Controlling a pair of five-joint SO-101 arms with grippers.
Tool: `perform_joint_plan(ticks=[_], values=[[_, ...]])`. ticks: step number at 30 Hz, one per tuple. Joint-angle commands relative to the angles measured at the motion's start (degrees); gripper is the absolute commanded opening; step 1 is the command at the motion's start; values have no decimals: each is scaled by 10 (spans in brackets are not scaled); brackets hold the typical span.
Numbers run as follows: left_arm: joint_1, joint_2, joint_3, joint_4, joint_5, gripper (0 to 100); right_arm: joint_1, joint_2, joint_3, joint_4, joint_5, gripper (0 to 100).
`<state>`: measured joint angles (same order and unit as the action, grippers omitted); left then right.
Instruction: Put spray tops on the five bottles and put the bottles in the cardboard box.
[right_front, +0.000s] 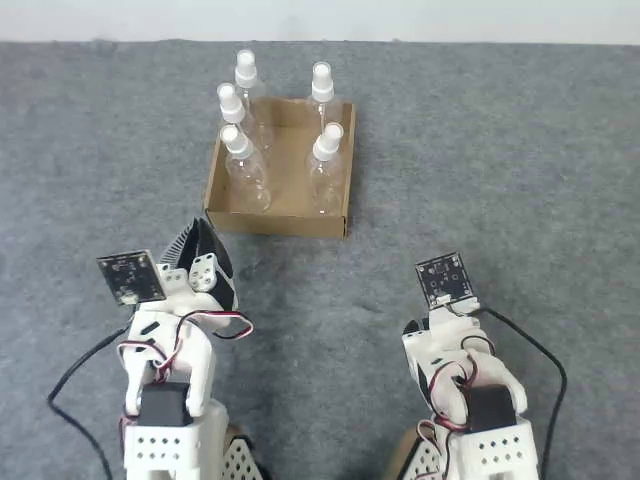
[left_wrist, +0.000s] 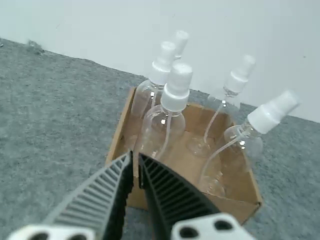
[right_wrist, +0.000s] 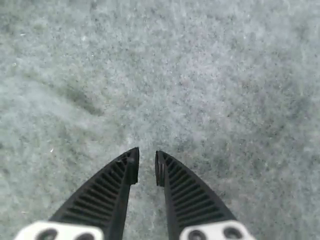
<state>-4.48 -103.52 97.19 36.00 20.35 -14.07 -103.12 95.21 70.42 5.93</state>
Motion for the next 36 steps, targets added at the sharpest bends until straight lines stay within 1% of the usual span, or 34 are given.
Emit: perform_joint_plan(ticks=[1, 8, 16, 23, 25, 28, 33, 36], values=[[19, -6, -7, 19, -6, 12, -6, -8, 12, 0, -7, 6], [78, -6, -7, 75, -6, 12, -6, -8, 12, 1, -7, 6], [120, -6, -7, 92, -6, 12, -5, -8, 12, 0, -7, 6], [127, -6, -7, 104, -6, 12, -2, -8, 12, -1, -7, 6], [140, -6, -7, 111, -6, 12, -1, -8, 12, 0, -7, 6], [161, -6, -7, 147, -6, 12, -1, -8, 12, 1, -6, 6], [161, -6, -7, 179, -6, 12, -1, -8, 12, 1, -6, 6], [161, -6, -7, 213, -6, 12, -1, -8, 12, 1, -6, 6]])
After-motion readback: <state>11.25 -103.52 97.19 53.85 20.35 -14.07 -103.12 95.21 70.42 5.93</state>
